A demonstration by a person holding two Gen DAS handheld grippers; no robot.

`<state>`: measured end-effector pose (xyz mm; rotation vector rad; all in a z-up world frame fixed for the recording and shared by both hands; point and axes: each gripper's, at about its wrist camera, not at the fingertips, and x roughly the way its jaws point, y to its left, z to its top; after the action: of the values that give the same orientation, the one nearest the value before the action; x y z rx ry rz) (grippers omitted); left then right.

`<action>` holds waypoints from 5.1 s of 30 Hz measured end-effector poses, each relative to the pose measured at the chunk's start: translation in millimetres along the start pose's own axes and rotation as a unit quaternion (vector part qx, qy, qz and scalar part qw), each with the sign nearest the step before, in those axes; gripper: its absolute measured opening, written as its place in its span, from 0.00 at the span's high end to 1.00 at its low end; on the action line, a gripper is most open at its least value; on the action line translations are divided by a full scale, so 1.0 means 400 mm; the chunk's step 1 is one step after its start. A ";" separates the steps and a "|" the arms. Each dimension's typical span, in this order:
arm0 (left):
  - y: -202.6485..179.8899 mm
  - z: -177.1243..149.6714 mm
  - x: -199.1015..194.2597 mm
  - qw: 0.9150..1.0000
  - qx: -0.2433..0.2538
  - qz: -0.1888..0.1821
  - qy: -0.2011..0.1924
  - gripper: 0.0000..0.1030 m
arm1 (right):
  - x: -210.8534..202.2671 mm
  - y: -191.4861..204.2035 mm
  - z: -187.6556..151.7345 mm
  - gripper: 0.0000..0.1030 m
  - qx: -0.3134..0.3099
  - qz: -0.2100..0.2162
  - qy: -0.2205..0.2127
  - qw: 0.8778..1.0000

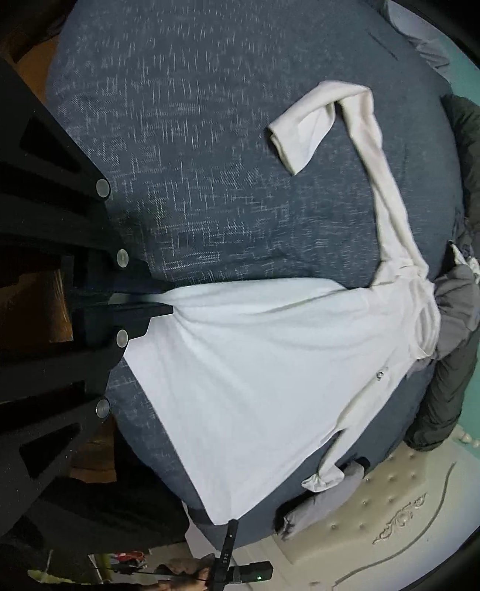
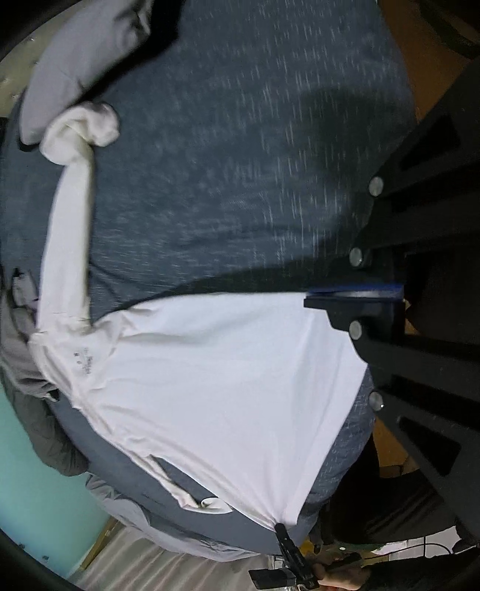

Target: Fold clothes

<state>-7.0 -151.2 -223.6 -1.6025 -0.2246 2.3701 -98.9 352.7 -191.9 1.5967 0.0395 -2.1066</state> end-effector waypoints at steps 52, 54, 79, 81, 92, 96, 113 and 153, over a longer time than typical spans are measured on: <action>0.007 -0.019 -0.030 1.000 -0.024 -0.018 -0.001 0.96 | -0.051 -0.035 -0.039 0.96 0.002 0.004 0.010 1.000; 0.018 -0.021 0.006 0.999 -0.036 -0.017 0.015 0.96 | -0.010 -0.037 -0.053 0.96 0.004 -0.011 0.028 1.000; 0.103 0.429 0.093 0.998 -0.029 0.027 -0.046 0.67 | 0.009 -0.026 0.334 0.66 -0.007 0.001 -0.089 0.996; 0.098 0.514 0.136 0.998 -0.025 0.024 -0.052 0.67 | 0.037 -0.028 0.403 0.66 -0.009 0.000 -0.093 0.996; 0.123 0.850 0.374 0.998 -0.003 0.026 -0.056 0.67 | 0.230 -0.032 0.760 0.59 -0.030 0.000 -0.094 0.995; 0.144 0.923 0.435 0.998 -0.002 0.034 -0.050 0.67 | 0.312 -0.033 0.854 0.58 -0.036 -0.013 -0.080 0.996; 0.156 1.052 0.590 0.997 0.060 0.047 -0.031 0.76 | 0.521 -0.056 1.087 0.49 -0.056 -0.060 -0.064 0.995; 0.261 1.235 0.630 0.992 0.005 0.111 -0.061 0.91 | 0.556 -0.140 1.251 0.89 -0.039 -0.104 -0.151 0.982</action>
<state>-567.4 -161.5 -289.6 -1.5517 -0.0610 2.6348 -613.1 165.6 -252.0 1.2578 0.1913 -2.4555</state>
